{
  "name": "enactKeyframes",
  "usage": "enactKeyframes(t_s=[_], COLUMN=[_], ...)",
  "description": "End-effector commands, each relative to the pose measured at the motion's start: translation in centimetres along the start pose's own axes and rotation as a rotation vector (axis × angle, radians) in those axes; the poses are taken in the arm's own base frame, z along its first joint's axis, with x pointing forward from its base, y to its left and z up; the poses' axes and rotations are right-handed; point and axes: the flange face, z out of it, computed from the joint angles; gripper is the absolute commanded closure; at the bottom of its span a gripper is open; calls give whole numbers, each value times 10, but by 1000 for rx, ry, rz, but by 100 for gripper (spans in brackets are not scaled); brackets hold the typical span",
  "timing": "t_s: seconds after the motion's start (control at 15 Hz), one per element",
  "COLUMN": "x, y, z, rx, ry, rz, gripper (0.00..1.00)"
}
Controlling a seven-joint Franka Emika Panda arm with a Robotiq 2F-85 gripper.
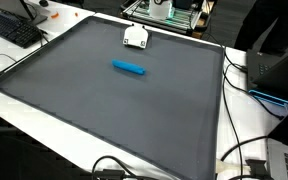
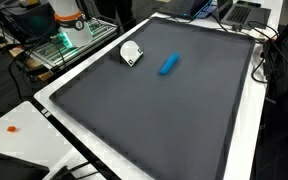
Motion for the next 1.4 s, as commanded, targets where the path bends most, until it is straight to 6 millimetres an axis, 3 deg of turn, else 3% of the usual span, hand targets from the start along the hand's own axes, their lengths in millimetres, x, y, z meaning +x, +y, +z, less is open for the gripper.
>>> enactKeyframes(t_s=[0.0, 0.07, 0.53, 0.87, 1.33], x=[2, 14, 37, 55, 73], y=[8, 0, 8, 26, 42], z=[38, 38, 92, 135, 176], rx=[-19, -30, -81, -102, -105], ry=[28, 30, -4, -69, -57], rz=[197, 248, 478, 513, 563], gripper=[0, 0, 0, 0, 0])
